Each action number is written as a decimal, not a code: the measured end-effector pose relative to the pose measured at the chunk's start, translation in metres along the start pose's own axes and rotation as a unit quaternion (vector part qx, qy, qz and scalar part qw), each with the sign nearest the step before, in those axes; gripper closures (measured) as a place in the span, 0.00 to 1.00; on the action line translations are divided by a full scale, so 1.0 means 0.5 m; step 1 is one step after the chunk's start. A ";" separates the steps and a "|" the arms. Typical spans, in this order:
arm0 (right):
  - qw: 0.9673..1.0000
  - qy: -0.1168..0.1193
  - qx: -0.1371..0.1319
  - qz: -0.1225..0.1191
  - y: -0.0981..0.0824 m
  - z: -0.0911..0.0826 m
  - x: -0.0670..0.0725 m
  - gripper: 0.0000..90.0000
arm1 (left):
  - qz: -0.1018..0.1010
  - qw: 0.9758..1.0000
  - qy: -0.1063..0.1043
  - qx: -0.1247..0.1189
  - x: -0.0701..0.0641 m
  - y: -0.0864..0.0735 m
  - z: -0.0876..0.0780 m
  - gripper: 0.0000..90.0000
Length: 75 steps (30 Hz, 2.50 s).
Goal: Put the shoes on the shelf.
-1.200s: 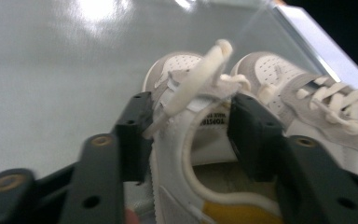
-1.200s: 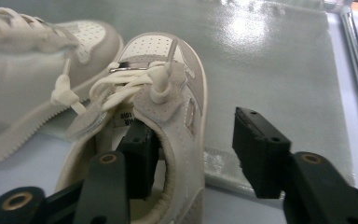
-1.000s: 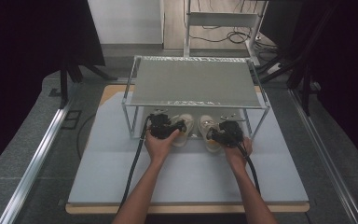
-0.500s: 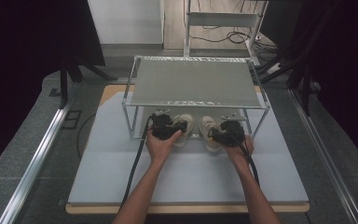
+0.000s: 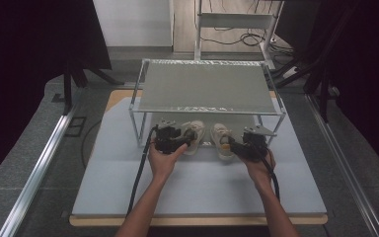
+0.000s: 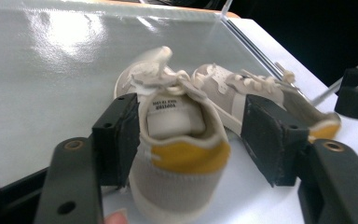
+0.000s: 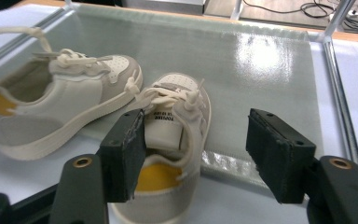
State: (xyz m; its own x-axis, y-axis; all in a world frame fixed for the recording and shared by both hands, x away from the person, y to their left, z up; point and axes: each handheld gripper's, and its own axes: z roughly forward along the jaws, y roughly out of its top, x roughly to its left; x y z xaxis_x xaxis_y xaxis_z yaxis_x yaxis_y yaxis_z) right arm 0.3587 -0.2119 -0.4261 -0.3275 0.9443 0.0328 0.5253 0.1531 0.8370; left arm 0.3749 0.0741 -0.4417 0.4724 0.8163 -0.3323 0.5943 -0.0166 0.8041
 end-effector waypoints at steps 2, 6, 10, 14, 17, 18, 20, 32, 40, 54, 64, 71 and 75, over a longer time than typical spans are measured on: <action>1.000 0.001 -0.004 0.001 -0.005 -0.012 -0.007 0.46 | 0.006 1.000 0.001 0.002 0.002 -0.004 -0.013 0.44; 1.000 0.000 0.000 0.001 -0.023 -0.027 -0.026 0.55 | 0.017 1.000 0.002 0.011 0.014 -0.013 -0.039 0.55; 1.000 0.011 0.020 0.000 -0.043 -0.026 -0.044 0.69 | 0.019 1.000 0.001 0.024 0.032 -0.025 -0.057 0.71; 0.999 0.021 0.042 -0.003 -0.061 -0.015 -0.053 0.81 | 0.019 0.998 0.017 0.050 0.055 -0.042 -0.053 0.84; 0.998 0.023 0.051 -0.007 -0.068 0.000 -0.052 0.87 | 0.019 0.998 0.023 0.063 0.066 -0.052 -0.034 0.90; 0.998 0.023 0.053 -0.008 -0.070 0.008 -0.051 0.88 | 0.019 0.997 0.024 0.066 0.068 -0.053 -0.028 0.92; 0.998 0.027 0.057 -0.010 -0.072 0.022 -0.050 0.90 | 0.019 0.997 0.027 0.072 0.070 -0.056 -0.015 0.94; 0.999 0.022 0.046 0.018 -0.075 0.066 -0.035 0.96 | 0.010 0.996 0.032 0.080 0.065 -0.056 0.030 0.98; 0.999 0.020 0.031 0.020 -0.067 0.082 -0.017 0.96 | 0.004 0.996 0.027 0.080 0.059 -0.049 0.051 0.98; 0.999 0.042 0.018 0.030 -0.068 0.119 -0.014 0.98 | -0.006 0.996 0.024 0.082 0.044 -0.040 0.094 0.98; 0.999 0.035 0.024 0.027 -0.062 0.126 -0.005 0.97 | -0.001 0.996 0.023 0.084 0.040 -0.036 0.097 0.95; 0.999 0.040 0.006 0.006 -0.069 0.074 -0.005 0.99 | 0.049 0.996 0.013 0.075 0.022 -0.031 0.035 0.93; 0.998 0.057 -0.003 -0.016 -0.078 0.026 -0.001 1.00 | 0.045 0.996 0.002 0.070 0.019 -0.034 -0.001 0.96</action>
State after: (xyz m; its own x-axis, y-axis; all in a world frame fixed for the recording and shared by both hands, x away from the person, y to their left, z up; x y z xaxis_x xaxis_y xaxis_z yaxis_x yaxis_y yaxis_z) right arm 0.3488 -0.2148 -0.4658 -0.4317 0.8995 0.0669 0.5084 0.1814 0.8418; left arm 0.3690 0.0826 -0.4581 0.5257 0.8101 -0.2594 0.6349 -0.1707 0.7535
